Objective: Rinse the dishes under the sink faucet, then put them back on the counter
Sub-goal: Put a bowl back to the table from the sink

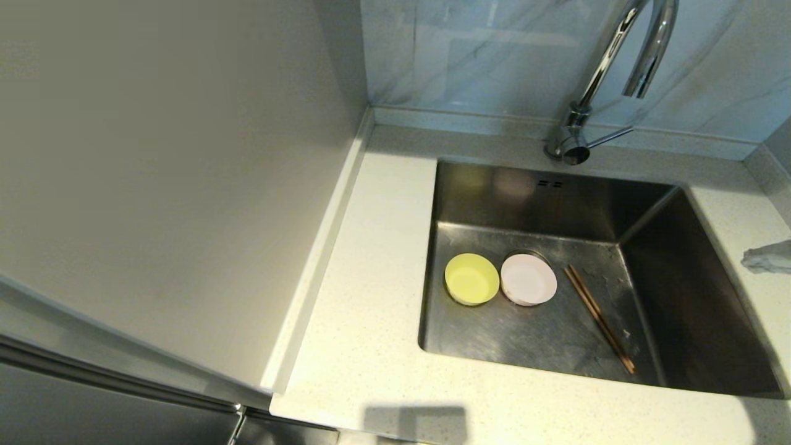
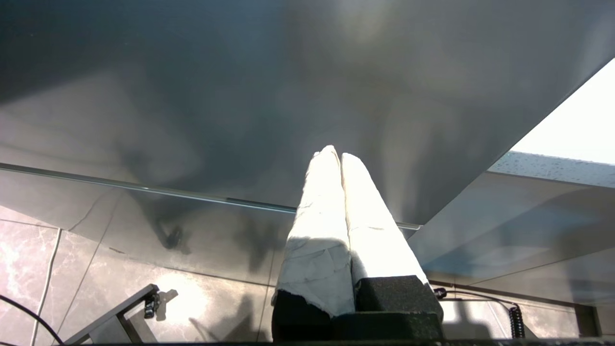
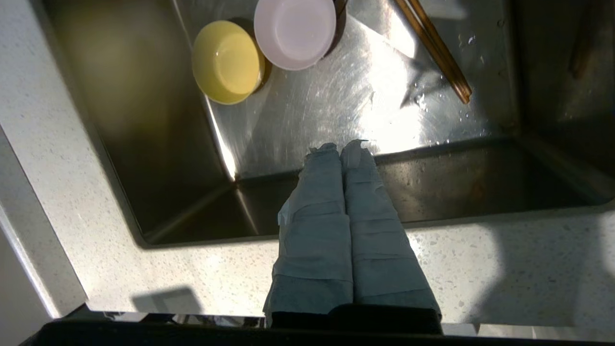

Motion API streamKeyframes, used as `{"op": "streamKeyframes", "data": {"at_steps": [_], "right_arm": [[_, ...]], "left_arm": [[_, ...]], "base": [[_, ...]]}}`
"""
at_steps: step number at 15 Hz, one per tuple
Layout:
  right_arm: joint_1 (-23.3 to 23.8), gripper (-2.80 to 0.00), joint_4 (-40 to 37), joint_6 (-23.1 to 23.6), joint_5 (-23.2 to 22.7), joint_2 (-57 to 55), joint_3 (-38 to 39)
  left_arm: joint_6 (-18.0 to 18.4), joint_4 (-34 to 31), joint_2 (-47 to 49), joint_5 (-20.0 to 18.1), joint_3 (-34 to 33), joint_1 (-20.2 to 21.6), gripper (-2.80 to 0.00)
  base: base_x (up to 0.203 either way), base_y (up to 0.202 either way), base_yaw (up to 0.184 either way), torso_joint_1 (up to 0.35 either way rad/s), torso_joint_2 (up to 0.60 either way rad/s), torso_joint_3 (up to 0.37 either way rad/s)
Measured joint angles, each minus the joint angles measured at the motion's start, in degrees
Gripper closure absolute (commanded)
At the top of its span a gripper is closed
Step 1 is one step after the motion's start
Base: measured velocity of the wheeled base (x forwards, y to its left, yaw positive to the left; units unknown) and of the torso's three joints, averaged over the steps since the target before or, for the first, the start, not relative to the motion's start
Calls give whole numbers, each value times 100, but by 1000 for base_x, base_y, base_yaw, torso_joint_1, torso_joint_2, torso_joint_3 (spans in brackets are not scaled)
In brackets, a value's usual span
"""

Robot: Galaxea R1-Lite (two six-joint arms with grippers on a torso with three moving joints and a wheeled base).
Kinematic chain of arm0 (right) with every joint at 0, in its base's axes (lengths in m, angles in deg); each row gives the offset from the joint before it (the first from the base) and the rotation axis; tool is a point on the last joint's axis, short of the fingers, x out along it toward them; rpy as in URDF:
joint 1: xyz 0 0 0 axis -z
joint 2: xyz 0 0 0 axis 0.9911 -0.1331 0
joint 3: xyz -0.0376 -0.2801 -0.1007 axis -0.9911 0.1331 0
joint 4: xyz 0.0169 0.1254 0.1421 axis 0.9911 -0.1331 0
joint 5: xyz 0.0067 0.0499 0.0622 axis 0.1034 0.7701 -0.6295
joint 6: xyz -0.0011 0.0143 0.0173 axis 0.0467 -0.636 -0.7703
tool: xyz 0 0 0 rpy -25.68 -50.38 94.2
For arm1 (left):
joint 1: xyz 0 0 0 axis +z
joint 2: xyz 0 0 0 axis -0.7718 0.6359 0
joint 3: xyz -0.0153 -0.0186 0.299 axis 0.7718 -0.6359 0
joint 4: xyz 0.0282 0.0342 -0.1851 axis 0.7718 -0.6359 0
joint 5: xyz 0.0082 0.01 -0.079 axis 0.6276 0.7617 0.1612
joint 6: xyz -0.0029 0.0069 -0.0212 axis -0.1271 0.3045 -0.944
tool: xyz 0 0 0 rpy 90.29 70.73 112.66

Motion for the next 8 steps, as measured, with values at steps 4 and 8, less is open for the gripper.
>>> {"op": "streamKeyframes", "data": {"at_steps": [4, 8], "right_arm": [[-91, -280, 1, -12, 18, 24, 94], [-304, -280, 31, -186, 7, 4, 105]], "left_arm": [[-2, 0, 0, -2, 0, 0, 0], [0, 0, 0, -2, 0, -2, 0]], "base": [[0, 0, 0, 0, 0, 0], [0, 0, 0, 0, 0, 0]]}}
